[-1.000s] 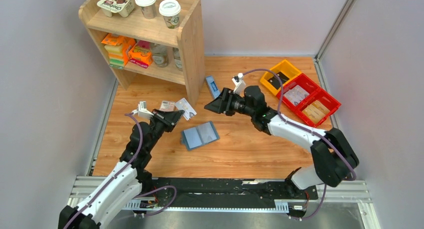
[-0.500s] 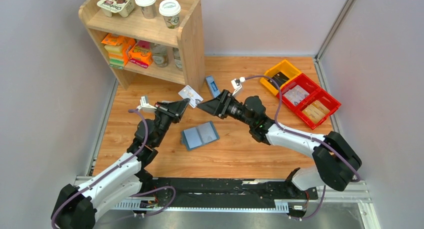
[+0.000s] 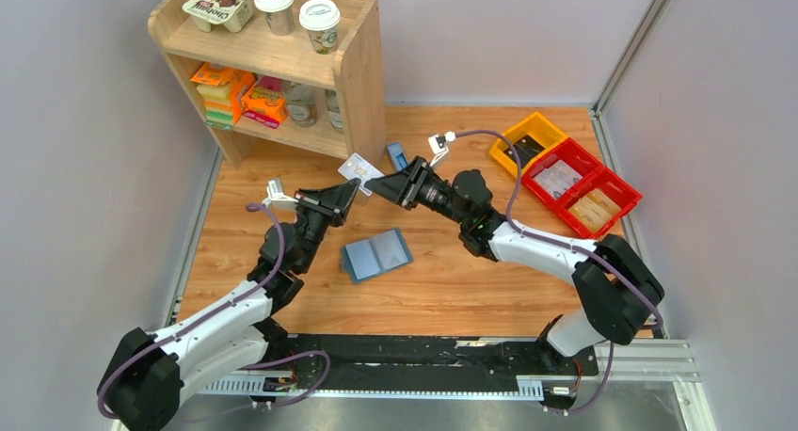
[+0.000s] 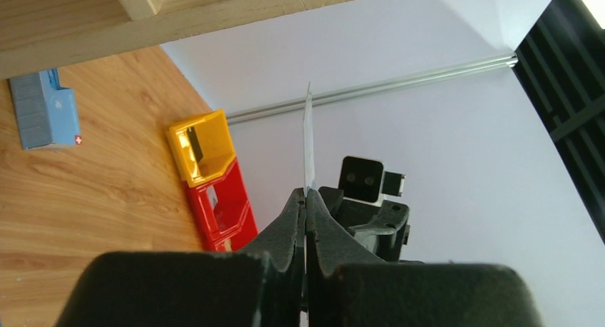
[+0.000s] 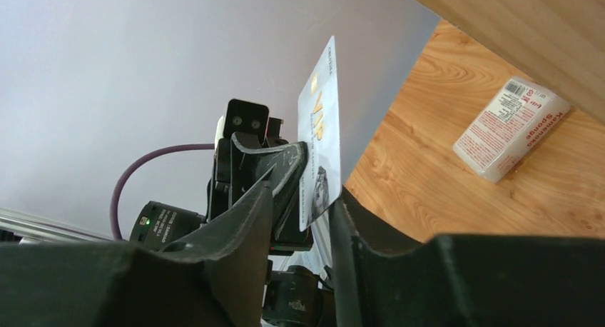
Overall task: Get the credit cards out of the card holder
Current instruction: Place the credit card in the storage box.
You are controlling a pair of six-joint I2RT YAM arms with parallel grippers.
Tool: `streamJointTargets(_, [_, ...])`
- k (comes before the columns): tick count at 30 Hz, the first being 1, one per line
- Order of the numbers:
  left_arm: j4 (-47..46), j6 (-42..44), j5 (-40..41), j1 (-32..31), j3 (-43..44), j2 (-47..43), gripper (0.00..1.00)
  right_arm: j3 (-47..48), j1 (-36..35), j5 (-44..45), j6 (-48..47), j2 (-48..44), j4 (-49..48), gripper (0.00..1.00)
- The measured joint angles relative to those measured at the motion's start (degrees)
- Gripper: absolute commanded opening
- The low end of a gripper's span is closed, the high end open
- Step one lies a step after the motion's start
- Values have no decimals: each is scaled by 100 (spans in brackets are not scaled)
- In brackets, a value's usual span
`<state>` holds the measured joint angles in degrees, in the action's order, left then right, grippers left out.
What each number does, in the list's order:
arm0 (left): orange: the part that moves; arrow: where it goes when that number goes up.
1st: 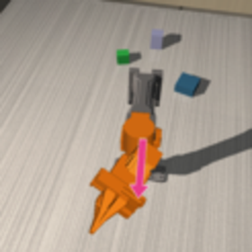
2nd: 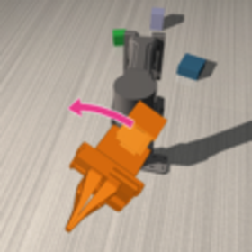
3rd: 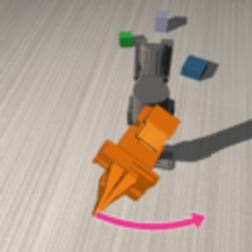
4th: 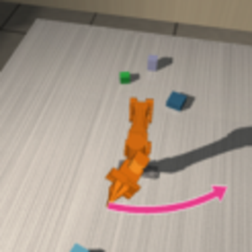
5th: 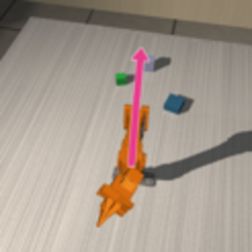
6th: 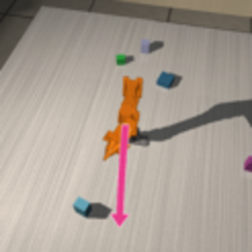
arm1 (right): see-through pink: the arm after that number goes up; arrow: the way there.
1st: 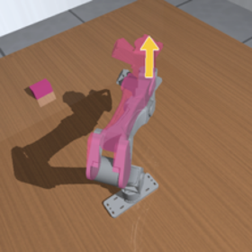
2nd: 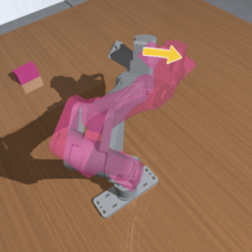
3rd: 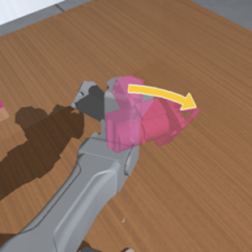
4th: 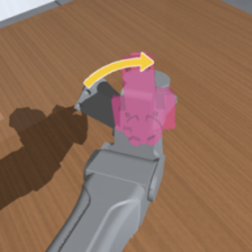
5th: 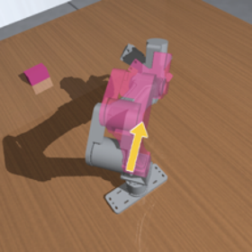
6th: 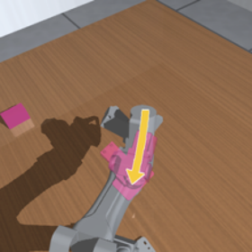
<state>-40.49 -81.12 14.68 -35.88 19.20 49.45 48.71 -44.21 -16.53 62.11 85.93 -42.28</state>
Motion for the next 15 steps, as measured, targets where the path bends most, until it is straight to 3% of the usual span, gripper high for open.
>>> streamJointTargets(4, [-227,-66,103,-48,4,109,0,37,2,2,-22,94,-37,1])
streamJointTargets(7, [-278,-85,146,-59,4,181,0,42,2,2,-39,107,-57,0])
streamJointTargets(9, [-304,-87,157,-63,4,186,6,42,2,0,-79,98,-46,0])
streamJointTargets(15, [-389,116,83,-120,-216,-66,36,52,63,-131,-538,-297,601,0])
